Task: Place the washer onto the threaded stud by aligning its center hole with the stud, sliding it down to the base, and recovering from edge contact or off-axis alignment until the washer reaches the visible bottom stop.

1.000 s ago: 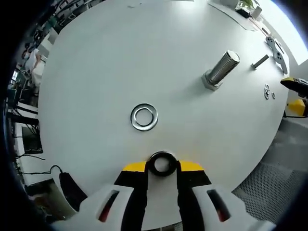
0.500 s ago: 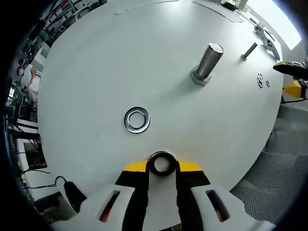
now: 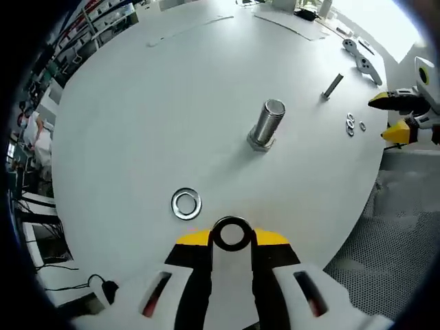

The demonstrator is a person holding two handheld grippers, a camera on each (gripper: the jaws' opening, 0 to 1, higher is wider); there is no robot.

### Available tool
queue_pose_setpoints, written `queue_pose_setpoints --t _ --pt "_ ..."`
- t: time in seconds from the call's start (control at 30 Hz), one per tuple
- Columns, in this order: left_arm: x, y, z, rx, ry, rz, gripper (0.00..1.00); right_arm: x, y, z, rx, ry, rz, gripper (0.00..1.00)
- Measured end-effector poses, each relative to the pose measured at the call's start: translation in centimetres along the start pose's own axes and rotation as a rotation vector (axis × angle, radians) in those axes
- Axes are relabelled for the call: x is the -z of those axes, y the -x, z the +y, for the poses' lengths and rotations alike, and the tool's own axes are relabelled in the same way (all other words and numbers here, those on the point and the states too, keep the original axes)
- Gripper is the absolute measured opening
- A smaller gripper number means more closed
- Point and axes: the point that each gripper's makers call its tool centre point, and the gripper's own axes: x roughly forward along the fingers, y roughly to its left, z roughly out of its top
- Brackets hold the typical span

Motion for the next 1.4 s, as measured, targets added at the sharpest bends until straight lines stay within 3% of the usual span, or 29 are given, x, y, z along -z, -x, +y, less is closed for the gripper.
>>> queue_pose_setpoints --t 0.3,0.63,1.03,1.4 --pt "-5.0 2.0 -1.3 0.020 -0.061 -0.091 0.19 0.1 -0.1 0.0 0.000 0.000 0.004 0.51" --pt "-8.8 2.6 -3.3 0.030 -0.156 -0.133 0.19 0.0 0.0 0.1 -0.003 0.002 0.000 0.51" --pt "-10.0 1.3 -3.9 0.014 -0.231 -0.102 0.19 -0.2 0.0 0.2 -0.004 0.008 -0.003 0.51" --pt "-9.7 -0.2 -3.8 -0.004 -0.294 -0.045 0.19 -0.3 0.2 0.1 -0.004 0.008 -0.009 0.51"
